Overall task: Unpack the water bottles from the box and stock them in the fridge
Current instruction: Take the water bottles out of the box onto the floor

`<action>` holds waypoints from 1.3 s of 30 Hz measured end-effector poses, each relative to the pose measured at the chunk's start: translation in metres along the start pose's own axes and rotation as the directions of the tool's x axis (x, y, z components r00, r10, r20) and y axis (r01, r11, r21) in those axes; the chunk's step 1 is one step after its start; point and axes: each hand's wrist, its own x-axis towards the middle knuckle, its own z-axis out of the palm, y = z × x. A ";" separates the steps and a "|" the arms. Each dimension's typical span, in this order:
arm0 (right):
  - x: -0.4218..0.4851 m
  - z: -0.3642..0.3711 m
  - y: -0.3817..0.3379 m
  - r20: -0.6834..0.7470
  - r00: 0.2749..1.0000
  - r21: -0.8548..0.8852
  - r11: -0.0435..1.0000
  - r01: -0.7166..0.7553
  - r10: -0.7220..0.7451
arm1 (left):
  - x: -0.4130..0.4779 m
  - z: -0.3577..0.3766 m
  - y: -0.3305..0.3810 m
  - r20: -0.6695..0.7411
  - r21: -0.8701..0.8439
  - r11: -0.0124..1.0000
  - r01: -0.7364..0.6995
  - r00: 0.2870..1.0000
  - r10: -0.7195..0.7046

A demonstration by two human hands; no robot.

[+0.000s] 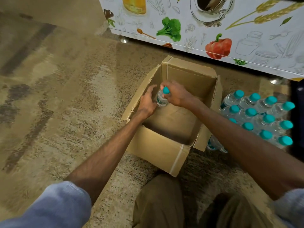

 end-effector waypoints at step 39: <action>-0.307 -0.052 0.089 0.157 0.956 0.102 0.959 -0.266 0.248 | -0.202 0.208 0.100 0.201 0.078 0.978 -0.193 0.964 0.174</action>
